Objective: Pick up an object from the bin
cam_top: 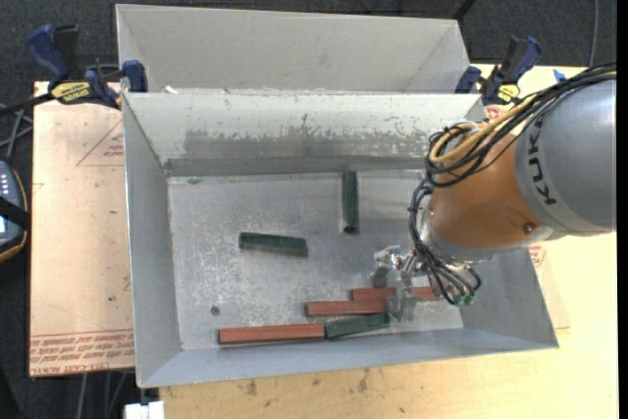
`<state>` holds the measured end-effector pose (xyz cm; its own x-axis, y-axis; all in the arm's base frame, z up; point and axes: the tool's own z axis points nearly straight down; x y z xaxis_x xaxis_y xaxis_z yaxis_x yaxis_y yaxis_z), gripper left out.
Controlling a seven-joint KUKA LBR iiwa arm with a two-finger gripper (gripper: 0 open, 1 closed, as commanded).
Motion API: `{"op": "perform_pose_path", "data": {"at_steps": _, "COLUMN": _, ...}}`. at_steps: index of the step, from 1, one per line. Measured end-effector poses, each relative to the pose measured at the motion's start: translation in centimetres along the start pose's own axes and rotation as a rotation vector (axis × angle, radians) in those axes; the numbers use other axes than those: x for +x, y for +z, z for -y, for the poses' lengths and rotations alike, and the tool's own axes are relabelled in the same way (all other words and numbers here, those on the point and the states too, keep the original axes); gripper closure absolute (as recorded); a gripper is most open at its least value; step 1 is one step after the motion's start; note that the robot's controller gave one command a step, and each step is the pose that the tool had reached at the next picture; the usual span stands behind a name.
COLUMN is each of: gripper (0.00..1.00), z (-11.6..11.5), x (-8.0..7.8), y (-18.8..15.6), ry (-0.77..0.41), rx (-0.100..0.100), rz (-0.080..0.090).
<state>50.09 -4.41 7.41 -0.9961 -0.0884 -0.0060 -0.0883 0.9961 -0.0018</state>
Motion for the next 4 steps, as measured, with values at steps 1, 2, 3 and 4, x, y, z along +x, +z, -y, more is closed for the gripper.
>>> {"op": "perform_pose_path", "data": {"at_steps": 1, "gripper": 1.00, "z": 0.0, "x": 0.0, "y": 0.0, "ry": 0.000, "rx": 0.000, "rz": 0.000}}
{"op": "perform_pose_path", "data": {"at_steps": 2, "gripper": 1.00, "z": 0.0, "x": 0.1, "y": -0.4, "ry": -0.001, "rx": 0.000, "rz": -0.001}}
{"op": "perform_pose_path", "data": {"at_steps": 3, "gripper": 1.00, "z": 0.4, "x": -0.5, "y": -4.1, "ry": -0.023, "rx": -0.001, "rz": 0.001}}
{"op": "perform_pose_path", "data": {"at_steps": 4, "gripper": 0.00, "z": 0.8, "x": -0.8, "y": -4.8, "ry": -0.027, "rx": -0.002, "rz": -0.004}}
